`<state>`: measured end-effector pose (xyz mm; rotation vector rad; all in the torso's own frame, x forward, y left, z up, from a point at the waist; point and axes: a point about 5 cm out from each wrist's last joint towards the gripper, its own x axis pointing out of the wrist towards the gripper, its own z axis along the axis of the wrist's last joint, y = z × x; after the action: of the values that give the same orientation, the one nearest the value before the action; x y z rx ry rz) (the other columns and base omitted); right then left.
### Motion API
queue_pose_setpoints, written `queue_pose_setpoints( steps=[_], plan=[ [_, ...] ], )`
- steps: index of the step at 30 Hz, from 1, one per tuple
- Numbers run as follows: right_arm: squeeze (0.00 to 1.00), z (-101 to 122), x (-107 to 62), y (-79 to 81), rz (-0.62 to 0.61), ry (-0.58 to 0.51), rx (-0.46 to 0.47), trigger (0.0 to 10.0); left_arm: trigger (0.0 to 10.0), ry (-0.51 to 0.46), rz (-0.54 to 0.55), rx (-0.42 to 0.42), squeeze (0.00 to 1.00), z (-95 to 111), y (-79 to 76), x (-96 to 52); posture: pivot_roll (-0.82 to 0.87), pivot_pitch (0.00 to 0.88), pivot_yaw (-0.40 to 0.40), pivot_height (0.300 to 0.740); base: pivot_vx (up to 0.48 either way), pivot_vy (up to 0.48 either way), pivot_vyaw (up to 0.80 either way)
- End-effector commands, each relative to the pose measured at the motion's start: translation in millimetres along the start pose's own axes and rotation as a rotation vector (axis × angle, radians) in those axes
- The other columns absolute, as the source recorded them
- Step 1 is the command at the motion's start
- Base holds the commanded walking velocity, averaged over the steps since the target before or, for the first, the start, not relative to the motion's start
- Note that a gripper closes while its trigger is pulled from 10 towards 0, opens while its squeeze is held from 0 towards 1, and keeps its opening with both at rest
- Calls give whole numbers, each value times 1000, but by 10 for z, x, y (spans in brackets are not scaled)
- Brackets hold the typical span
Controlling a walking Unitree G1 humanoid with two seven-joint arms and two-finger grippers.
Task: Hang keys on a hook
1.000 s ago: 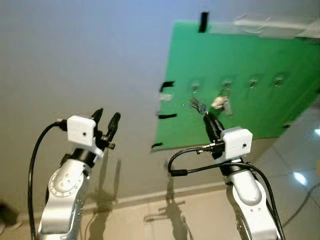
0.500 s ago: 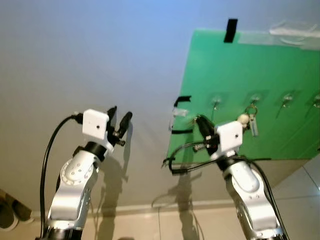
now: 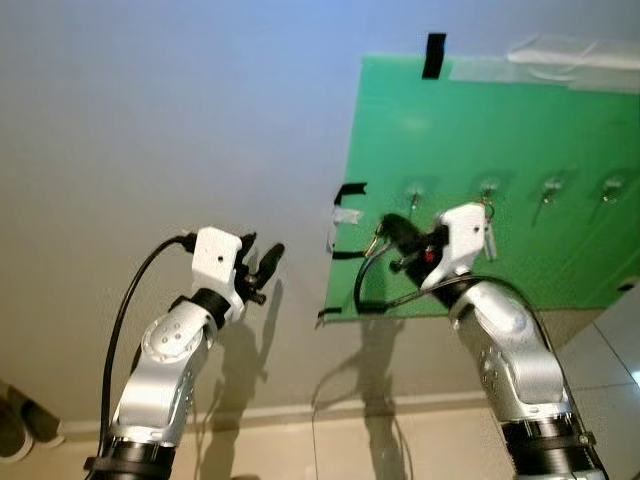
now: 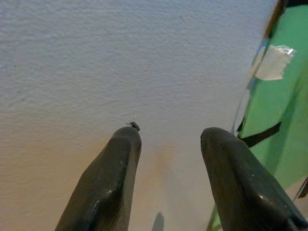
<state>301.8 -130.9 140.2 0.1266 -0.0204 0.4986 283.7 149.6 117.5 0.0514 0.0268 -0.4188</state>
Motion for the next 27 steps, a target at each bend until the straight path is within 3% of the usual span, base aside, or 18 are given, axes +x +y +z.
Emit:
queue_pose_setpoints(
  steps=[1,8,15,24,27],
  plan=[
    [0,-26,7,-50,-31,17,-2,0,10000,-12,-11,-5,0,15,-3,5,63,0,-21,740,0,0,0],
    [0,-26,33,23,-12,3,-8,0,10000,-38,-10,-24,0,0,-22,-94,72,0,-25,740,0,0,-570],
    [0,-98,23,103,27,24,-9,0,10000,-34,-8,-33,0,-48,-52,-190,85,0,-35,740,0,454,-458],
    [0,-150,-30,120,42,55,3,0,10000,-28,-4,-28,0,-56,-23,-204,87,0,-35,740,0,0,0],
    [0,-167,-39,117,35,58,-1,0,10000,-23,3,-27,0,-67,0,-187,81,0,-33,740,0,0,-712]
  ],
)
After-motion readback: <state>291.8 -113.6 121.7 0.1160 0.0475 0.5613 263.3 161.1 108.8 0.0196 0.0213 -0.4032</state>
